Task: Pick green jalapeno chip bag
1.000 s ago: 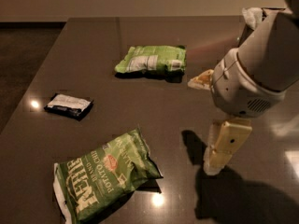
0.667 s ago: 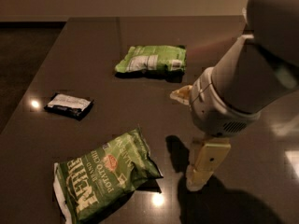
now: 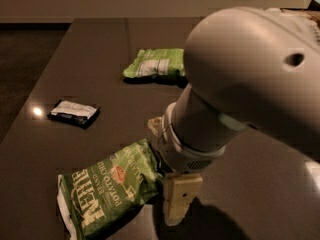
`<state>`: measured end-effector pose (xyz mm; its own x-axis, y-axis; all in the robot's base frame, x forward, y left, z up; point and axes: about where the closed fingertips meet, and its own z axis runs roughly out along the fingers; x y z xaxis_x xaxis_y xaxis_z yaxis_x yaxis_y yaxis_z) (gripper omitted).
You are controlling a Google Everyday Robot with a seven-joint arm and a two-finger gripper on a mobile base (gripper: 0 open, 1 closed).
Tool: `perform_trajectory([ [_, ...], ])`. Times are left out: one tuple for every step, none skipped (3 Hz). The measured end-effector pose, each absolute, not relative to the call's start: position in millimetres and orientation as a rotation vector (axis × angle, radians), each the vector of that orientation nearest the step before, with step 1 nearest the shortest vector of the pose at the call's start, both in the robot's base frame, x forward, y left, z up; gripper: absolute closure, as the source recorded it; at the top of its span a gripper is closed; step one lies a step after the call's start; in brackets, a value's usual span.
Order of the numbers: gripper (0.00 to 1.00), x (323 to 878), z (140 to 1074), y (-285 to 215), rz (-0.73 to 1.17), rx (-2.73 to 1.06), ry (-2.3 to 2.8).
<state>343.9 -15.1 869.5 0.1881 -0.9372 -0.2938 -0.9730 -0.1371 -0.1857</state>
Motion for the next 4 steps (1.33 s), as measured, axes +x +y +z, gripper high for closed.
perform_trajectory([
  [0.00,337.8,851.4,7.4,0.164,-2.198,1.790],
  [0.17,336.9,839.3,24.6,0.177,-2.250,1.795],
  [0.41,344.5,840.0,29.4,0.179,-2.257,1.823],
  [0.64,357.0,856.1,22.2,0.197,-2.209,1.853],
])
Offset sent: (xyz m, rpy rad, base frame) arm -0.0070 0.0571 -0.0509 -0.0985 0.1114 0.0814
